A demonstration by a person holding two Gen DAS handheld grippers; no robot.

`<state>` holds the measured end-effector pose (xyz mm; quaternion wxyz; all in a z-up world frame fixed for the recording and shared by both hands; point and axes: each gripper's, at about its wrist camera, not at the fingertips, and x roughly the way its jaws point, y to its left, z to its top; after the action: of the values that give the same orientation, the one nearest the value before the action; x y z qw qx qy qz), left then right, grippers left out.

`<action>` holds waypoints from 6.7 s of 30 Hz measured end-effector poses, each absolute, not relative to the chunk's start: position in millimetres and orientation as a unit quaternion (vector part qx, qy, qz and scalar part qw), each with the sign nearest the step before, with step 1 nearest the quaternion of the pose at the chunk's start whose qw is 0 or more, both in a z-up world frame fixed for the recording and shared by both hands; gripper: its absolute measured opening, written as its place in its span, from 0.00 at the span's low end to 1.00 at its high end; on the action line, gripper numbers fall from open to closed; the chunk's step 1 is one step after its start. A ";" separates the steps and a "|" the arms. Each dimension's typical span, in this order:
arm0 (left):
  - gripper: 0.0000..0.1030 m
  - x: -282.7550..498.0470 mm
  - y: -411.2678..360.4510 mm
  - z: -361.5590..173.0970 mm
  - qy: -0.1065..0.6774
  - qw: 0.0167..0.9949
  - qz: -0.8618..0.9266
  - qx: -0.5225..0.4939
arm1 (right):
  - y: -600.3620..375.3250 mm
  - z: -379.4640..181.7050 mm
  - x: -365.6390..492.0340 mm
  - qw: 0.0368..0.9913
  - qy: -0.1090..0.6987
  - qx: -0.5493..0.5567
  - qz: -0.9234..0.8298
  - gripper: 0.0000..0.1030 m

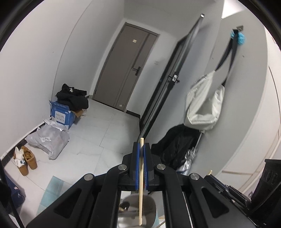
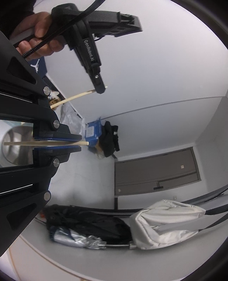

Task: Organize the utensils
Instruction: 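Carry both held chopsticks up over the white utensil holder, then open both tools to drop the chopsticks into the holder, then move both open tools back down to the chopsticks and fork on the cloth, then close the right tool on the bundle of wooden chopsticks, then grasp the silver fork with the left tool while the right tool opens on the chopsticks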

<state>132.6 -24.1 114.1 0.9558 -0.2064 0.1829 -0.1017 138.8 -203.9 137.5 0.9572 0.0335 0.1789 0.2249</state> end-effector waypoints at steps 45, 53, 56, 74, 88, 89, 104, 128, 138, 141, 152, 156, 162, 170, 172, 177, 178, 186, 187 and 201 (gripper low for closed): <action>0.01 160.8 -62.2 66.2 0.240 0.957 -0.113 -0.113 | -186.9 75.4 187.5 0.945 0.143 -0.086 0.281 0.04; 0.01 158.2 -54.3 56.7 0.280 0.944 -0.123 -0.127 | -169.8 50.9 192.3 0.937 0.172 -0.120 0.277 0.04; 0.01 158.4 -51.7 53.6 0.296 0.936 -0.134 -0.133 | -165.0 43.7 190.6 0.935 0.182 -0.125 0.277 0.04; 0.72 121.5 -13.4 75.1 0.285 0.943 -0.066 -0.157 | -172.9 55.1 139.9 0.947 0.191 -0.068 0.250 0.45; 0.89 76.0 -4.2 81.2 0.267 0.957 -0.019 -0.115 | -154.7 67.6 65.1 0.961 0.159 -0.041 0.223 0.80; 0.90 71.7 -2.5 80.0 0.262 0.958 -0.011 -0.115 | -153.7 66.8 60.6 0.963 0.155 -0.042 0.217 0.82; 0.99 36.0 11.6 51.8 0.251 0.964 0.014 -0.080 | -130.6 27.9 17.4 0.964 0.166 -0.030 0.207 0.85; 0.99 56.1 46.2 -57.3 0.379 0.917 0.012 -0.124 | -111.5 -82.3 43.0 0.916 0.351 -0.017 0.192 0.85; 0.99 69.6 71.0 -76.7 0.427 0.884 0.011 -0.188 | -87.9 -115.9 65.4 0.892 0.405 -0.072 0.185 0.83; 0.99 71.2 73.5 -75.6 0.427 0.882 0.010 -0.197 | -81.8 -120.7 77.4 0.884 0.422 -0.074 0.189 0.79; 0.99 81.6 101.0 -82.7 0.432 0.862 0.013 -0.266 | -54.0 -142.4 105.3 0.847 0.480 -0.072 0.216 0.53; 0.99 83.5 105.7 -83.2 0.432 0.859 0.014 -0.274 | -37.3 -146.6 102.3 0.842 0.478 -0.115 0.222 0.51; 0.99 83.2 106.4 -82.7 0.431 0.860 0.012 -0.272 | -41.3 -146.8 105.3 0.839 0.486 -0.119 0.212 0.23; 0.99 83.5 101.9 -83.2 0.434 0.864 0.016 -0.255 | -61.8 -144.2 100.4 0.836 0.500 -0.112 0.194 0.08; 0.99 83.8 96.4 -83.1 0.434 0.867 0.013 -0.243 | -72.8 -143.2 98.2 0.834 0.508 -0.097 0.190 0.07; 0.99 86.2 77.3 -83.1 0.445 0.870 -0.017 -0.212 | -96.7 -137.5 89.6 0.831 0.520 -0.078 0.184 0.07; 0.99 88.3 71.3 -84.9 0.452 0.868 -0.029 -0.204 | -101.4 -136.5 87.8 0.829 0.522 -0.073 0.187 0.09; 0.99 105.0 13.5 -96.1 0.503 0.853 -0.112 -0.089 | -124.0 -128.3 73.0 0.848 0.491 -0.054 0.192 0.35; 0.99 106.5 9.3 -98.5 0.508 0.850 -0.117 -0.080 | -127.2 -127.6 72.9 0.849 0.489 -0.047 0.195 0.35; 0.84 133.6 -12.0 -114.8 0.549 0.828 -0.111 -0.003 | -161.0 -129.0 84.1 0.848 0.493 0.004 0.193 0.38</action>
<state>133.6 -12.0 -114.8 0.8281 -0.0032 0.5494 -0.1115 84.1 -161.0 -129.0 0.8483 0.0042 0.4930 0.1929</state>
